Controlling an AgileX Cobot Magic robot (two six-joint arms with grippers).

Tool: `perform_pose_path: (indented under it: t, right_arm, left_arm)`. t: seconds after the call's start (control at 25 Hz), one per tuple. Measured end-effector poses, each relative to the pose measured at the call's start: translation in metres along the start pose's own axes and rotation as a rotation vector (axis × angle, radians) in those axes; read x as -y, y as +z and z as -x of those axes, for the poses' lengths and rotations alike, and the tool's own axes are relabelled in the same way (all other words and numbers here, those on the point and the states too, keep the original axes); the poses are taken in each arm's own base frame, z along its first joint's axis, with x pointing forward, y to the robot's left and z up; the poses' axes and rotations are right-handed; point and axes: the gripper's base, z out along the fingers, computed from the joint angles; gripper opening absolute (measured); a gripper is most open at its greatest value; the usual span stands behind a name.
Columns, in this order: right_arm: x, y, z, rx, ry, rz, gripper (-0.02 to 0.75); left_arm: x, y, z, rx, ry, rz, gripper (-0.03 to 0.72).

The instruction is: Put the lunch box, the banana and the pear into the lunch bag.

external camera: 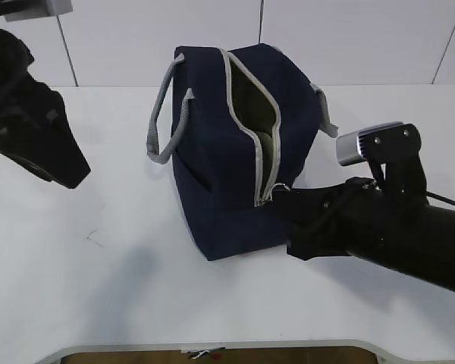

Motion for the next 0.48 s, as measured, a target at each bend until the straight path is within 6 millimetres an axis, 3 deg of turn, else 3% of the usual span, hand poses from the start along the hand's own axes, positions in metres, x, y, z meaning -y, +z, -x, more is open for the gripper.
perform_pose_path:
  t: [0.48]
  right_arm:
    - [-0.005, -0.021, 0.022, 0.014, -0.030, -0.030, 0.013]
  left_arm:
    - [0.019, 0.015, 0.005, 0.026, 0.078, 0.000, 0.296]
